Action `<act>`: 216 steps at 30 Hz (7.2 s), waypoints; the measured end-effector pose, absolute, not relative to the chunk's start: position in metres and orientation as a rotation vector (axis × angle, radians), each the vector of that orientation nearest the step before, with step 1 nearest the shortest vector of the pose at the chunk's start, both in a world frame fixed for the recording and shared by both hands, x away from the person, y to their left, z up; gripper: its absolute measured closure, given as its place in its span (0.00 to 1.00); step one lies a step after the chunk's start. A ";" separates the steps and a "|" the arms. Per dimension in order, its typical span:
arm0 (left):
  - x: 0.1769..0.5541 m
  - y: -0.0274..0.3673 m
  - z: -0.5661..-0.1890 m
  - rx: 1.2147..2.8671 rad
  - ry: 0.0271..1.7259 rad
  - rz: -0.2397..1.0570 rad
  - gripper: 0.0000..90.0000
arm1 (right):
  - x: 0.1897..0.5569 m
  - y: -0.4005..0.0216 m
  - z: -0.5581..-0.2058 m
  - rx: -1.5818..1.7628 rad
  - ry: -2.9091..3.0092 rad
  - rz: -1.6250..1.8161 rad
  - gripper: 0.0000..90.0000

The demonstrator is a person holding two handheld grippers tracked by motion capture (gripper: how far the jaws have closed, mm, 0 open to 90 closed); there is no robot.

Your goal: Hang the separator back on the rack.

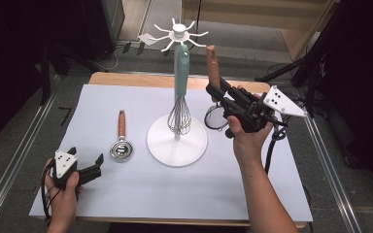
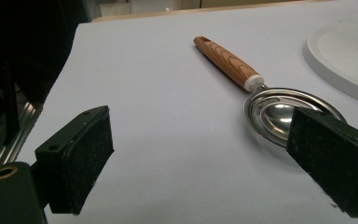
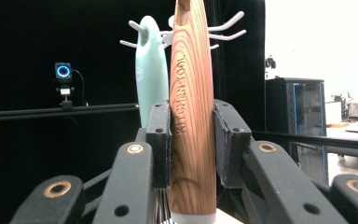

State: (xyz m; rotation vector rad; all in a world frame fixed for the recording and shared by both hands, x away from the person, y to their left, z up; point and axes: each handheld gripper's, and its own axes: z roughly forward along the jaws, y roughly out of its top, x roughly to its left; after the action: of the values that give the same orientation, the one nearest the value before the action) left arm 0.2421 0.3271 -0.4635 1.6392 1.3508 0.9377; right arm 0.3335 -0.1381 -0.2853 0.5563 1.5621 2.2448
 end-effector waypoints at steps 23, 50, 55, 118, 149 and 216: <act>0.242 0.327 -0.463 1.640 1.350 0.938 0.09 | 0.341 -0.129 -0.279 0.549 1.578 2.250 0.80; 0.242 0.327 -0.463 1.639 1.350 0.938 0.09 | 0.356 -0.135 -0.278 0.607 1.667 2.454 0.80; 0.242 0.327 -0.463 1.640 1.349 0.937 0.09 | 0.357 -0.136 -0.279 0.603 1.680 2.478 0.80; 0.242 0.327 -0.463 1.639 1.350 0.940 0.09 | 0.334 -0.137 -0.299 0.641 1.751 2.204 0.58; 0.242 0.327 -0.464 1.641 1.350 0.941 0.09 | 0.313 -0.173 -0.361 0.879 1.728 1.901 0.26; 0.242 0.327 -0.464 1.644 1.356 0.942 0.09 | 0.286 -0.247 -0.489 1.322 1.401 1.400 0.23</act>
State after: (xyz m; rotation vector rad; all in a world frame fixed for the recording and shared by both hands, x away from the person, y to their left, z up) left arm 0.2423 0.3268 -0.4635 1.6445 1.3562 0.9419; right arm 0.2858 -0.2467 -0.4890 1.3217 1.4009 1.3998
